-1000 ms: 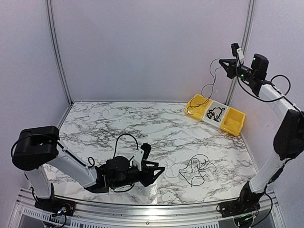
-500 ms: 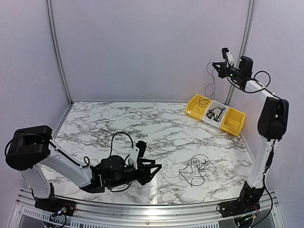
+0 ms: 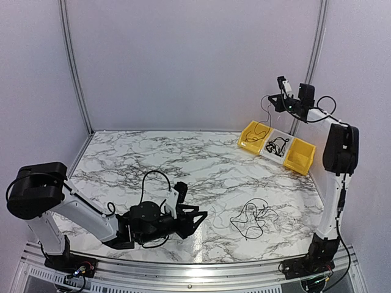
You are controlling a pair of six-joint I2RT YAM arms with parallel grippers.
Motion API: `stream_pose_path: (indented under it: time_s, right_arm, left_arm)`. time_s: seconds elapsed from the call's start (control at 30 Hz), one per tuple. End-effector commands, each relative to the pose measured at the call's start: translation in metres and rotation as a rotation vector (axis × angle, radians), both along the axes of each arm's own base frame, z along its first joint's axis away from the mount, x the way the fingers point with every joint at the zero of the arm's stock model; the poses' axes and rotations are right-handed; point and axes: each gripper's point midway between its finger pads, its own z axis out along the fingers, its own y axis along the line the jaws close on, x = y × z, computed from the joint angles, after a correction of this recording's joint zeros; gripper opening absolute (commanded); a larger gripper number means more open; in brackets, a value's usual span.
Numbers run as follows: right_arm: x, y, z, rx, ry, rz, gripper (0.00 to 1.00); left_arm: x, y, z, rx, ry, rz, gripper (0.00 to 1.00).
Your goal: Untangle the cables
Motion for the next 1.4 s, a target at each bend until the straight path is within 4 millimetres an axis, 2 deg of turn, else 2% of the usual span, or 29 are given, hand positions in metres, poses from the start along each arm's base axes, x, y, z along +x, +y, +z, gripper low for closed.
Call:
stream_pose_path:
  time_s: [0.0,0.37,0.6,0.73,1.03,1.2,1.27,1.37]
  right_arm:
    - [-0.003,0.012,-0.022,-0.01,0.037,0.036,0.0]
    - [-0.002,0.022,-0.099,-0.053,0.199,0.027,0.0]
    - [-0.001,0.025,-0.134,-0.071,0.279,0.024,0.0]
    - [0.0,0.028,-0.146,-0.079,0.308,0.021,0.0]
    - [0.003,0.02,-0.165,-0.164,0.342,-0.055,0.0]
    - [0.001,0.018,-0.167,-0.178,0.362,-0.064,0.0]
    - [-0.003,0.035,-0.167,-0.191,0.366,-0.04,0.0]
    - [-0.006,0.034,-0.167,-0.218,0.372,-0.043,0.0]
  left_arm:
    - [-0.001,0.002,0.005,-0.009,-0.007,0.012,0.45]
    - [-0.003,0.003,0.003,-0.002,-0.007,0.018,0.45]
    - [-0.002,0.004,-0.004,0.009,0.004,0.027,0.45]
    - [-0.002,0.003,-0.005,0.01,0.004,0.027,0.45]
    - [-0.001,0.003,-0.01,0.018,0.011,0.031,0.45]
    - [-0.001,0.003,-0.01,0.017,0.011,0.033,0.45]
    - [-0.001,0.003,-0.01,0.018,0.012,0.033,0.45]
    - [-0.001,0.003,-0.011,0.02,0.013,0.033,0.45]
